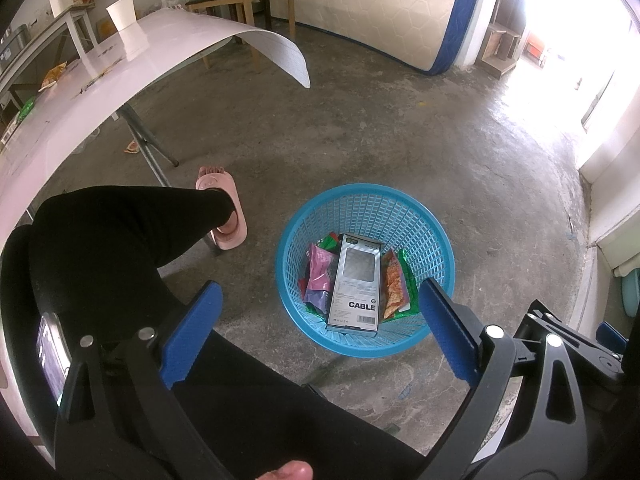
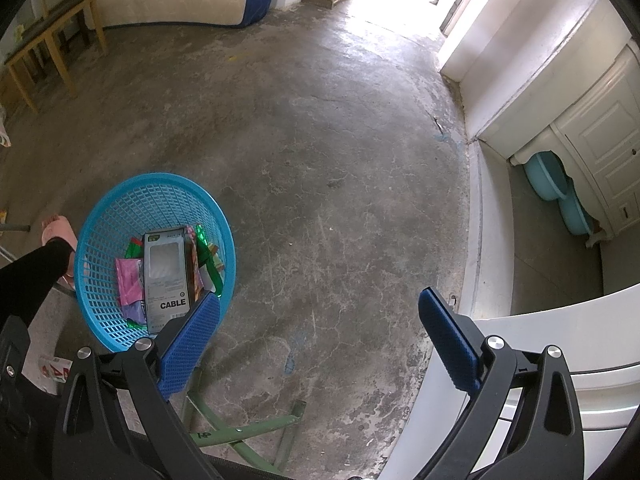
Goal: Collect trash
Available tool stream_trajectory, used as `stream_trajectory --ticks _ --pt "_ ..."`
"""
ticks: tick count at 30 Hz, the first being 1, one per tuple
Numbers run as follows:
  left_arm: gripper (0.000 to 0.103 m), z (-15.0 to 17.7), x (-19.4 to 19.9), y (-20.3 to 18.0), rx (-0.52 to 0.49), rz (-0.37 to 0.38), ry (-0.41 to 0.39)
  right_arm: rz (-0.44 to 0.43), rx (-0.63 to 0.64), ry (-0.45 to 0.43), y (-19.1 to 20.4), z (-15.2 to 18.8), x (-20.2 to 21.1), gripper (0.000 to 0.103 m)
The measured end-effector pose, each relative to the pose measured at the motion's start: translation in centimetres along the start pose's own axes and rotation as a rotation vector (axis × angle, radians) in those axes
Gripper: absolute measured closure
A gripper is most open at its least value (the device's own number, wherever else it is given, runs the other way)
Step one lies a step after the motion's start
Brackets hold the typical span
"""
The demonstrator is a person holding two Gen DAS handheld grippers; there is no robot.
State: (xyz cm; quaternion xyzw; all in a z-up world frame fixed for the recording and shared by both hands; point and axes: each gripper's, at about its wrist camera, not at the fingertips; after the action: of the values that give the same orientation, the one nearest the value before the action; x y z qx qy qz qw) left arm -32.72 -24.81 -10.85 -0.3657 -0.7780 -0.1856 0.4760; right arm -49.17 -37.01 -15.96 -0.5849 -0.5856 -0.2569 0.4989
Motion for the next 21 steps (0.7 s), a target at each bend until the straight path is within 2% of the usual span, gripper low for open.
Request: stream_trajectory --ticks 21 --pt "0.009 -0.05 0.04 -0.02 0.000 0.000 0.000 -0.001 -0.007 0.006 0.10 0.31 0.20 0.006"
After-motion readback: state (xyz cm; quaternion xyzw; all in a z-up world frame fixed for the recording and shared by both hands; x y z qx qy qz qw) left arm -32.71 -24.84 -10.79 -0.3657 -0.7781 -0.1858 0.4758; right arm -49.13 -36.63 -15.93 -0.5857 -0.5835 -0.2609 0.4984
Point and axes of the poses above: each gripper's, at about its wrist camera, not at the fingertips, and x roughly against the way its jaws point, y to its left, z to its underside, and after that the axes turned 4 degrees about z, right-handed
